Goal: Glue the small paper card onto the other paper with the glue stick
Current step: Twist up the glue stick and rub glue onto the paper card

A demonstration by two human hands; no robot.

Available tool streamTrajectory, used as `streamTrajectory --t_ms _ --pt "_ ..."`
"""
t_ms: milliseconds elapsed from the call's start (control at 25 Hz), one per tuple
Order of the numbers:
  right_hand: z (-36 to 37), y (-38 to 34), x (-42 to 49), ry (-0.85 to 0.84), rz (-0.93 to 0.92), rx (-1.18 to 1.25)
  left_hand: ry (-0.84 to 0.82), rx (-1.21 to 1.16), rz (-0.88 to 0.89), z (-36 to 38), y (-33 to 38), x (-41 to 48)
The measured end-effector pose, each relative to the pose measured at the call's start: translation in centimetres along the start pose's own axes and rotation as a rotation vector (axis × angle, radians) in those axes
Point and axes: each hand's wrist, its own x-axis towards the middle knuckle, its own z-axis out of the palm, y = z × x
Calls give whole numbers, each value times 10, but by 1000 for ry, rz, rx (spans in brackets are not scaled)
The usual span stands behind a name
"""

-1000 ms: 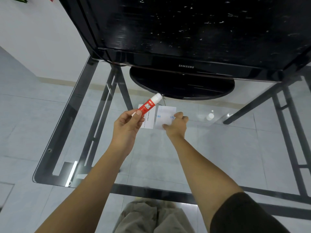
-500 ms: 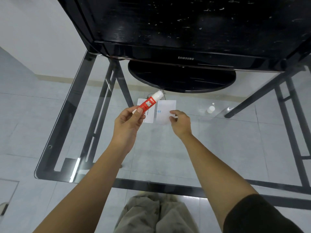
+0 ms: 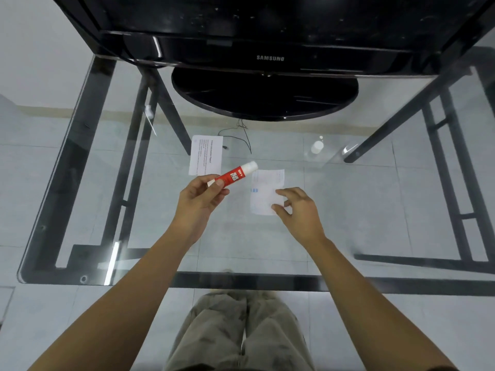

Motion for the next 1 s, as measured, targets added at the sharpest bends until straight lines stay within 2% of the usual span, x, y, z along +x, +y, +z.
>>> streamTrajectory --t_ms 360,600,680,840,1000 --pt "2 29 6 23 -228 -333 -25 -216 -29 6 -16 20" --pt "6 35 7 21 -225 -399 -9 -252 -60 17 -19 30" --pt "5 36 7 28 -229 -400 -58 -117 -1 19 -17 33" --pt "5 39 8 27 -245 -416 -194 483 169 16 -15 32" --pt "5 38 10 23 -236 -426 -286 879 325 17 -8 27"
